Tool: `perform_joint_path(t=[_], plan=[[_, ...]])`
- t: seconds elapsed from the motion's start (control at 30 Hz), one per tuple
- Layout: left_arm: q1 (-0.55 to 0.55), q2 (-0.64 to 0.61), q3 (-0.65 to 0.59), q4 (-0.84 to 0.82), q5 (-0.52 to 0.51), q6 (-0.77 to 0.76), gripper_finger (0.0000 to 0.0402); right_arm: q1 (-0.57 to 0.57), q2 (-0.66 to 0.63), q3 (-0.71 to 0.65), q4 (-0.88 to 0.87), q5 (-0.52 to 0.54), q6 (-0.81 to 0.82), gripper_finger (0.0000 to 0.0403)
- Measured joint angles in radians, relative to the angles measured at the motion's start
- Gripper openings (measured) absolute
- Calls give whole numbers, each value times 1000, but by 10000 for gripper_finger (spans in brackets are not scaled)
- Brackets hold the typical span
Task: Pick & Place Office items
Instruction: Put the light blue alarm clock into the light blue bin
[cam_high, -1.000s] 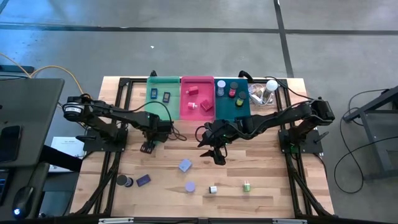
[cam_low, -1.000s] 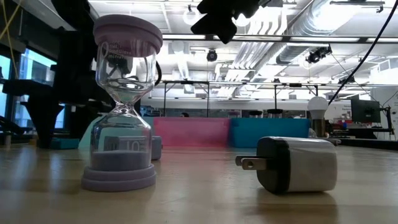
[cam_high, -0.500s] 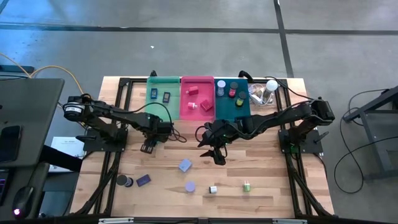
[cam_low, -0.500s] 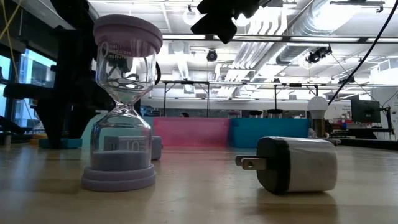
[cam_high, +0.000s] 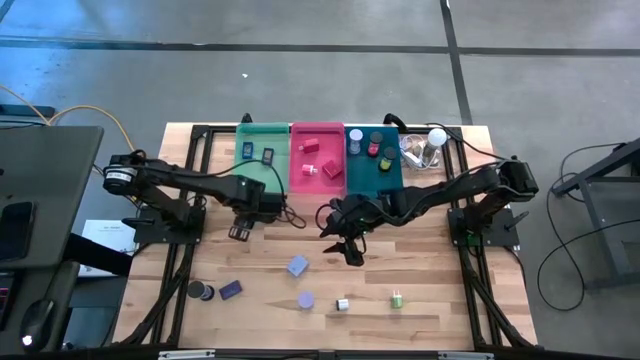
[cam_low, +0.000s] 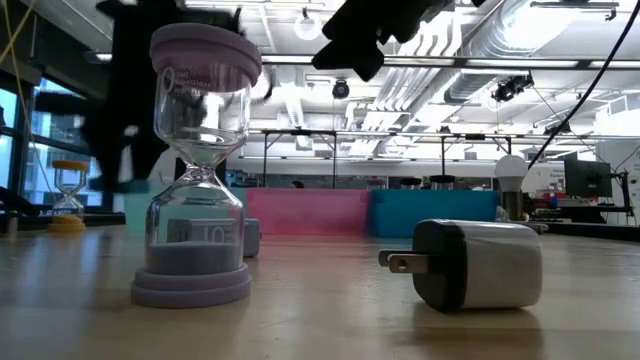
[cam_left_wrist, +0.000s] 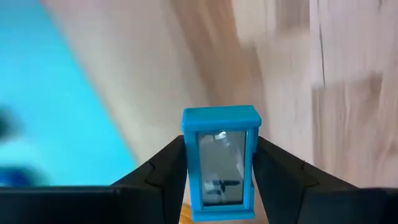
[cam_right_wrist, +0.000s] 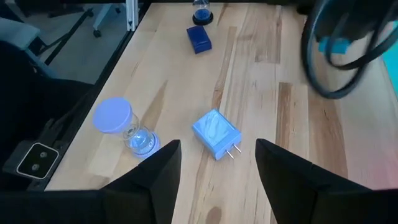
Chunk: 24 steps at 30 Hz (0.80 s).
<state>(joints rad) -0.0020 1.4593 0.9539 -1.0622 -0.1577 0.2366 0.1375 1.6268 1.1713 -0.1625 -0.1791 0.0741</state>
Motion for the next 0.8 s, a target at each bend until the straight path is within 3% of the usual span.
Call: perform_joint_path(t=[0.2, 0.43, 0.67, 0.8], plan=[[43, -2, 160, -85, -60, 92, 155, 14, 0, -55, 141, -41, 25, 195], [231, -3, 296, -120, -60, 260, 155, 52, 0, -58, 160, -45, 26, 195], [521, 8, 310, -32, 144, 392, 155, 87, 0, -58, 159, -30, 1, 195], [633, 41, 304, -33, 162, 399, 155, 99, 0, -58, 158, -31, -14, 195]])
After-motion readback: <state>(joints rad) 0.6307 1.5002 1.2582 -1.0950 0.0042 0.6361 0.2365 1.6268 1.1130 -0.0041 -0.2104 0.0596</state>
